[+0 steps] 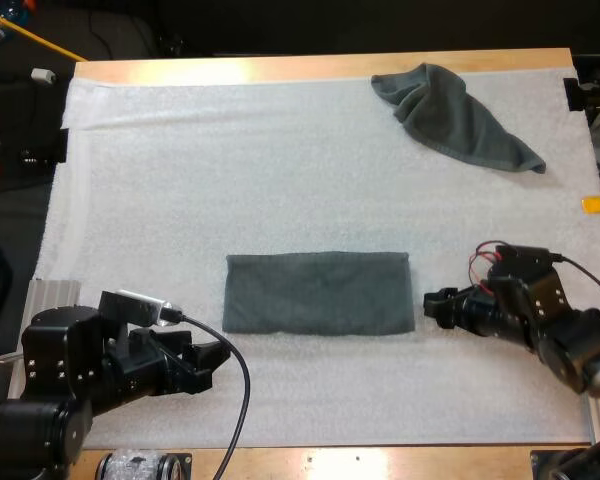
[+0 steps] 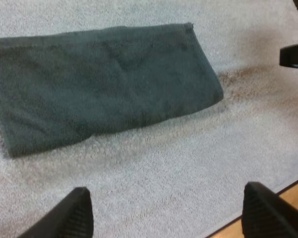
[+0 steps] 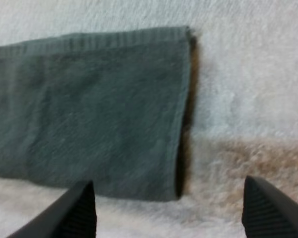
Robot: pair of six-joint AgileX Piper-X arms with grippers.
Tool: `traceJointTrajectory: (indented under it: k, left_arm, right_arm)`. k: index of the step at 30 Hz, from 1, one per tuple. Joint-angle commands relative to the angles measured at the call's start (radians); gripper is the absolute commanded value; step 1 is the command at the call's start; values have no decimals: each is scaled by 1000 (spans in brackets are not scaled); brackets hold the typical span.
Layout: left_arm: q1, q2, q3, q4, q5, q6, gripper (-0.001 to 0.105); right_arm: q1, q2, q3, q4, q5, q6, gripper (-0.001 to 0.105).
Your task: Pick towel from pile, fold and stack
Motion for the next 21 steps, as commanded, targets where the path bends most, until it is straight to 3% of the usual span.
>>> traceJointTrajectory:
  k: [1, 10, 21]
  left_arm:
    - [2, -5, -6, 10, -2, -1, 61]
    - [2, -5, -6, 33, -2, -1, 61]
    - [2, -5, -6, 51, -2, -1, 61]
  right_arm:
    - [-24, 29, -8, 4, -3, -21, 61]
    - [-134, 253, -12, -114, -282, -24, 61]
    - [-147, 462, -12, -226, -448, 71, 61]
